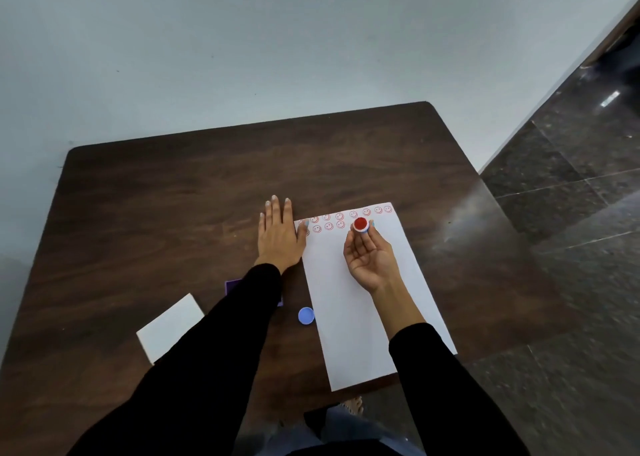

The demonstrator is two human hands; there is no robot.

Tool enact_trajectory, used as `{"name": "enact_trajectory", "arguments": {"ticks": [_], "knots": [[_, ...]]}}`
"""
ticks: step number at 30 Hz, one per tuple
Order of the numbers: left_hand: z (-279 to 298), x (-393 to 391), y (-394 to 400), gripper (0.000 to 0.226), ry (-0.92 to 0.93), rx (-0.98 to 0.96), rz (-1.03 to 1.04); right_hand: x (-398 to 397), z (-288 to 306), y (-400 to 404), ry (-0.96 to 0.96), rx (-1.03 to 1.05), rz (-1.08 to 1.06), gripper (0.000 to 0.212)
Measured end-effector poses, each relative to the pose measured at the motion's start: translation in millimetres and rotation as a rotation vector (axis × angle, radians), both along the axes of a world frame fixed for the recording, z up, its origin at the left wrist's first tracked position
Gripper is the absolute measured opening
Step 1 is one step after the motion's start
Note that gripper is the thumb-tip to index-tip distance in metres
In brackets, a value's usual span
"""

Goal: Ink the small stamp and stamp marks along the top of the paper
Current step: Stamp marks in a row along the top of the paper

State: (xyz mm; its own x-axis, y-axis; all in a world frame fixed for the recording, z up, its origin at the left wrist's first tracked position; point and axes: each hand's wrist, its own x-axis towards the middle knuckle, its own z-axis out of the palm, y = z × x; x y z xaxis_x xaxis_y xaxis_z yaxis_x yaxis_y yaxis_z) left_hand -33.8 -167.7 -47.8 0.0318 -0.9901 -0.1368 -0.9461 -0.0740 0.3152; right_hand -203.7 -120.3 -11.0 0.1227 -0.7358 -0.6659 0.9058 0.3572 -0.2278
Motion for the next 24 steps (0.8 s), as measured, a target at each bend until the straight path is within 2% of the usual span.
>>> {"name": "enact_trajectory", "arguments": {"ticks": [7, 9, 13, 15, 24], "knots": [[-16.6, 1.5, -14.8, 0.072, -0.12, -0.046, 0.016, -12.1, -1.6, -11.7, 0.061, 0.024, -0.033, 0.034], [-19.7, 1.9, -14.2, 0.072, -0.123, -0.079, 0.019, -16.4, -0.1, -17.4, 0.184, 0.013, -0.033, 0.031], [-23.1, 2.4, -14.0, 0.071, -0.125, -0.114, 0.021, -18.6, -2.9, -35.9, 0.663, -0.042, -0.065, 0.024], [-23.1, 2.5, -13.7, 0.07, -0.115, -0.122, 0.02, -16.0, -5.8, -40.1, 0.827, -0.085, -0.055, 0.022], [-14.9, 1.8, -11.5, 0.068, -0.07, -0.136, 0.026, -9.7, -23.7, -29.5, 0.993, -0.122, -0.023, 0.019]]}}
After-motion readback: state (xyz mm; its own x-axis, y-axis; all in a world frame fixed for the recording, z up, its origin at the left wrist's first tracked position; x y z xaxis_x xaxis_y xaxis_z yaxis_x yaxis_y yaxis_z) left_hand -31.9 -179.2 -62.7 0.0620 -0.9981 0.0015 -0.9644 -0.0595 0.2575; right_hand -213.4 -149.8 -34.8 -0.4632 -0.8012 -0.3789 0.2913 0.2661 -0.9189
